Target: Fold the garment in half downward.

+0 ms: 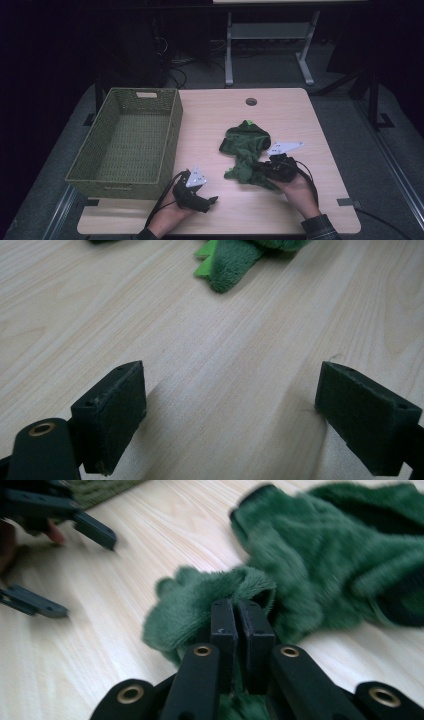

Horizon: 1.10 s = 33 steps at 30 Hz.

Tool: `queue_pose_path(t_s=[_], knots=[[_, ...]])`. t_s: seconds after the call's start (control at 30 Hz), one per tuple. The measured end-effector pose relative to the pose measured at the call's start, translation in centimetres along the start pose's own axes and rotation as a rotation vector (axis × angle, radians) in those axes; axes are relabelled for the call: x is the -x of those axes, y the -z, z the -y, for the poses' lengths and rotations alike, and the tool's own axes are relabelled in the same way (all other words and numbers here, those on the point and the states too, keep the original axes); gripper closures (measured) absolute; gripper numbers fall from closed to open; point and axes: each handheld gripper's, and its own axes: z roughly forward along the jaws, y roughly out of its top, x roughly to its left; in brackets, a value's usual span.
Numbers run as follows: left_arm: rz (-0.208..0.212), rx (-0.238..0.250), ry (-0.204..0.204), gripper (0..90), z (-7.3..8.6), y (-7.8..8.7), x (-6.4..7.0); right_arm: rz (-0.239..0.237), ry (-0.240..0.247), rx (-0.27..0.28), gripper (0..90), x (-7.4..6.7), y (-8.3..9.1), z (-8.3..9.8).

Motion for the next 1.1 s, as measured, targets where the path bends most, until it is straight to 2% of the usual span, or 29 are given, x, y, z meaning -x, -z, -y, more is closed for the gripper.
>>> queue_pose_path(t_s=[0.2, 0.37, 0.4, 0.47, 0.5, 0.57, 0.73, 0.9, 1.1], knots=[[-0.001, 0.0, 0.0, 12.4, 0.0, 0.0, 0.0, 0.034, -0.037, -0.037, 81.7, 1.2, 0.5, 0.7], [-0.001, 0.0, 0.005, 12.3, 0.0, 0.0, 0.1, 0.048, -0.029, 0.011, 82.8, 1.2, 1.8, 0.3], [-0.002, 0.002, 0.006, 12.3, 0.0, 0.0, 0.1, 0.049, -0.012, 0.045, 86.3, 0.9, 2.2, -0.2], [-0.003, 0.003, 0.006, 12.3, 0.0, 0.0, 0.1, 0.043, 0.001, 0.063, 88.3, 0.8, 2.3, -0.3], [-0.003, 0.002, 0.005, 12.3, 0.0, 0.0, 0.1, 0.016, 0.009, 0.063, 89.6, 0.4, 1.9, -0.5], [-0.002, 0.0, 0.003, 12.3, 0.0, 0.0, 0.0, 0.0, 0.02, 0.045, 89.8, 0.3, 1.0, -0.5], [-0.001, 0.0, 0.005, 12.3, 0.0, 0.0, 0.1, -0.014, 0.009, -0.046, 89.9, 0.6, -1.6, -0.2], [-0.001, -0.001, 0.005, 12.3, 0.0, 0.0, 0.1, 0.019, 0.025, -0.142, 90.0, 0.7, -3.7, 0.3], [-0.001, -0.001, 0.006, 12.3, 0.0, 0.0, 0.1, 0.027, 0.022, -0.148, 90.0, 0.7, -3.8, 0.4]])
